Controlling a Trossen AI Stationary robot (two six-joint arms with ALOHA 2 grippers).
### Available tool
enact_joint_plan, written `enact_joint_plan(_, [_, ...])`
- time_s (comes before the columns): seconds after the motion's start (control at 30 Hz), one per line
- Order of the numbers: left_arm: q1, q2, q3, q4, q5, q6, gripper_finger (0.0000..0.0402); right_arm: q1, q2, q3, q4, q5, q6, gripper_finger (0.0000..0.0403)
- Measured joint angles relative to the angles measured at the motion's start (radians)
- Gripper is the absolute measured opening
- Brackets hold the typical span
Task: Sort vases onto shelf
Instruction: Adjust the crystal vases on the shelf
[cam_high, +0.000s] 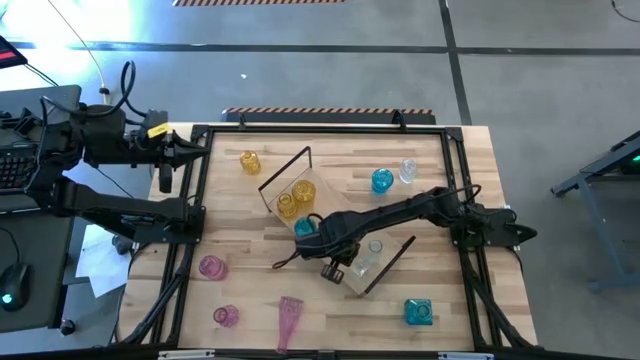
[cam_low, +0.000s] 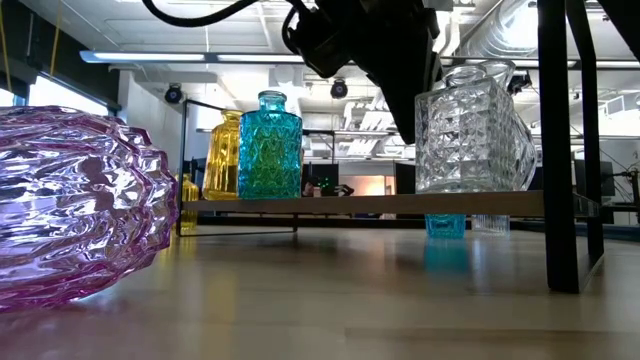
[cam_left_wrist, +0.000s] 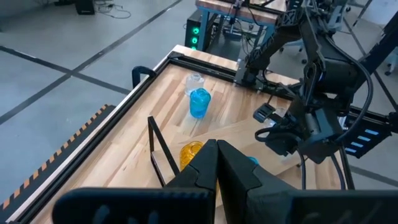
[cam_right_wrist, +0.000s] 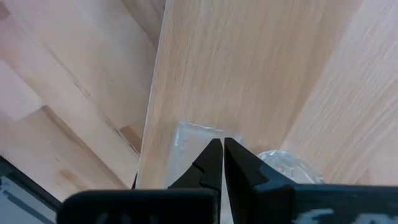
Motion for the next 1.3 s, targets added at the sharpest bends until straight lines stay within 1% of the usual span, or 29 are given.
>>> enact_joint_plan(0.53, [0.0, 0.001, 0.0, 0.0, 0.001, 0.019, 0.0, 0.032, -0.002, 0.0, -0.016, -0.018, 0.067, 0.0])
enact_joint_plan(1.3, [0.0, 0.001, 0.0, 0.0, 0.007, 0.007, 0.0, 0.019, -0.002, 0.0, -0.076, 0.007, 0.04, 0.0])
